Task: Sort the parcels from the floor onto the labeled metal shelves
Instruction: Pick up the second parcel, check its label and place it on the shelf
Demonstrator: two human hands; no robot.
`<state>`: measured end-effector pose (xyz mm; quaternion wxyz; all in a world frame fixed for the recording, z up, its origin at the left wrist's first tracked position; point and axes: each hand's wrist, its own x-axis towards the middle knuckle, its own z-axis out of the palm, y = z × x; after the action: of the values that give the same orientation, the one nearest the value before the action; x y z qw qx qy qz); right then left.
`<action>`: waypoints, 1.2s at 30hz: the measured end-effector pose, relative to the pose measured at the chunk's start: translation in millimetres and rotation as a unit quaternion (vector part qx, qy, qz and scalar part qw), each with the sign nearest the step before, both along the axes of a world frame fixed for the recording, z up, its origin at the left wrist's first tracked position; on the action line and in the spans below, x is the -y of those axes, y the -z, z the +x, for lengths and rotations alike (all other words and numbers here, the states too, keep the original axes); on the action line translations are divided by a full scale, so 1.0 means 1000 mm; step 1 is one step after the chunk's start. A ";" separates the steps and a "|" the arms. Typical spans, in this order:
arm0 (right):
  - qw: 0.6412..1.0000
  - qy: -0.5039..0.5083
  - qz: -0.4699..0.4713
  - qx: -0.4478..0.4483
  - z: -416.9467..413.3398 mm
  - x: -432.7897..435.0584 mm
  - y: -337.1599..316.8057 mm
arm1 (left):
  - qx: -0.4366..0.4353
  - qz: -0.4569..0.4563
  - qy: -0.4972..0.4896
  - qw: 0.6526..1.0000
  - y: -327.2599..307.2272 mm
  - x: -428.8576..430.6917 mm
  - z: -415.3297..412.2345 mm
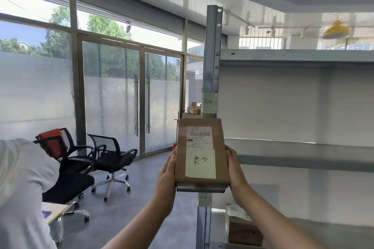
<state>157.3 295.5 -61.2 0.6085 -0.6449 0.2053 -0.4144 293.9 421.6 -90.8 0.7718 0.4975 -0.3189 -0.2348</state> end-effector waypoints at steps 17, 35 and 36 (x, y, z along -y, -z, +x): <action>0.998 0.055 -0.027 0.017 -0.039 0.014 -0.012 | 0.000 -0.031 0.043 0.999 -0.017 0.028 -0.025; 0.989 0.137 -0.037 0.034 -0.110 0.047 -0.045 | 0.010 -0.021 0.128 0.991 -0.037 0.087 -0.071; 0.989 0.142 -0.035 0.032 -0.112 0.050 -0.046 | 0.009 -0.025 0.129 0.991 -0.038 0.091 -0.074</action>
<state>45.4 245.0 -14.7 0.5265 -0.6166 0.2607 -0.5240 219.8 330.9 -52.4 0.7444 0.4353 -0.3927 -0.3198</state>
